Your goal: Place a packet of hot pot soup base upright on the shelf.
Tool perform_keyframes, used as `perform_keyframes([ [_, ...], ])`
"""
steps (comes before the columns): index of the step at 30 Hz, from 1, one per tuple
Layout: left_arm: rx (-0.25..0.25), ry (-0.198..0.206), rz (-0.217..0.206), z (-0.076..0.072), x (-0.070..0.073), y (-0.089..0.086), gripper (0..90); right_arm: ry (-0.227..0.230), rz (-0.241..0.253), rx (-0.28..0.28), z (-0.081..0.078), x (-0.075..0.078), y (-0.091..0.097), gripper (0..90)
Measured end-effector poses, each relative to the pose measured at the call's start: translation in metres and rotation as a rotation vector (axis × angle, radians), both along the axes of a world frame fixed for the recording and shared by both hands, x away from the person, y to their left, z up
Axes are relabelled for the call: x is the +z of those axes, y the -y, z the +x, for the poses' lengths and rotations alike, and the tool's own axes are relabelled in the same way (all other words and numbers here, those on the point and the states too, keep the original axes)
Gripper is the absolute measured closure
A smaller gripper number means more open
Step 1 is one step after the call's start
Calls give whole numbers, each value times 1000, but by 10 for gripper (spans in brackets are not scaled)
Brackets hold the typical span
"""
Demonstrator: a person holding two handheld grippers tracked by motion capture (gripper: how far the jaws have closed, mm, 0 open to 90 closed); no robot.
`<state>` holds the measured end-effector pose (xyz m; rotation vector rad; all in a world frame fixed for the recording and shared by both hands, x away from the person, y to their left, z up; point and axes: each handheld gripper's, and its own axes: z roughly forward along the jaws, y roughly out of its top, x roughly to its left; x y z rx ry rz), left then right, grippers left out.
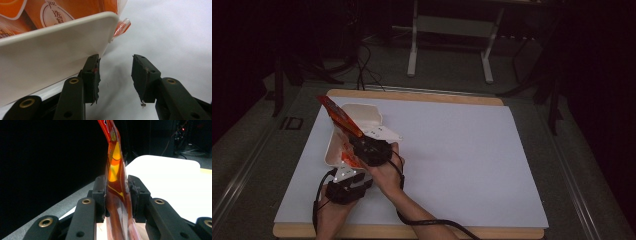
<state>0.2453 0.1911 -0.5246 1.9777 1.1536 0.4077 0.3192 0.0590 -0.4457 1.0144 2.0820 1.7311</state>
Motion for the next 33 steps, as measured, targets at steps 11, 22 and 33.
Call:
perform_keyframes([
  [11,0,1,0,0,0,1,579,40,14,20,-1,-9,1,705],
  [22,21,9,-12,2,-1,-1,571,-5,76,11,14,-17,11,708],
  [33,28,9,-8,2,-1,0,571,60,82,-6,5,-26,10,710],
])
